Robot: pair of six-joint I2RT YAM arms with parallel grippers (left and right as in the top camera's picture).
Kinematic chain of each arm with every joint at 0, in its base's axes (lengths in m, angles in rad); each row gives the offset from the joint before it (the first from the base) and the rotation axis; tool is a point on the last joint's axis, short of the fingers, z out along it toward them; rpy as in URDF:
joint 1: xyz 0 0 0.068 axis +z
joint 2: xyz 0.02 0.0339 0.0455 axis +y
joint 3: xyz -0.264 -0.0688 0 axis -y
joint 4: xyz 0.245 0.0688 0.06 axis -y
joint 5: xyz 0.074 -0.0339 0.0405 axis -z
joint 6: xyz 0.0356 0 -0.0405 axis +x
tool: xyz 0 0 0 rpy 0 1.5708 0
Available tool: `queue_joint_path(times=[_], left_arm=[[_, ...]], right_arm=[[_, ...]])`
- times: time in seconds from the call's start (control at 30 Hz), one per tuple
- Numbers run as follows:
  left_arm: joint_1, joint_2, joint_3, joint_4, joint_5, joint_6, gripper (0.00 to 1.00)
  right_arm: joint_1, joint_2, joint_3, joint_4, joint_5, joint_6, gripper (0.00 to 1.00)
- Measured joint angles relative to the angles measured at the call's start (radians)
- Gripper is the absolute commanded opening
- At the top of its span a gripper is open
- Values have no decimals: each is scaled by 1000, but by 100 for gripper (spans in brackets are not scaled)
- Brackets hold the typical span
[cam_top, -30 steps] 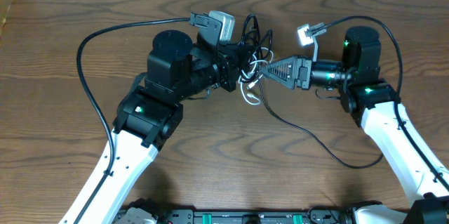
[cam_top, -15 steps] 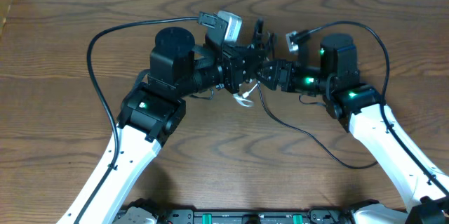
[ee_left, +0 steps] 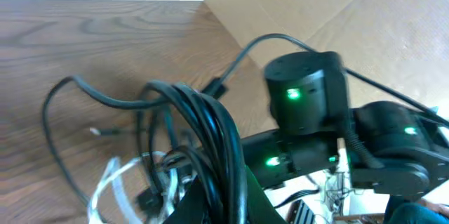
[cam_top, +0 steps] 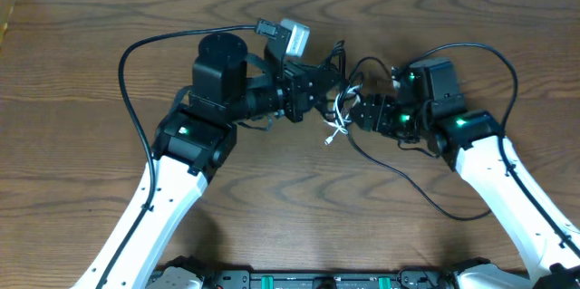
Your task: Untangle cables
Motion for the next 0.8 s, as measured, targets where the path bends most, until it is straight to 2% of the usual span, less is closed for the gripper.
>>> queue_joint_path(times=[0.3, 0.73, 0.8], left_arm=[[118, 2, -13, -19, 53, 0, 7], [284, 2, -14, -39, 127, 0, 8], [323, -3, -14, -19, 117, 0, 7]], right_arm=[[-86, -20, 34, -179, 76, -32, 71], [-190, -26, 45, -237, 34, -76, 74], [-223, -21, 34, -275, 125, -79, 75]])
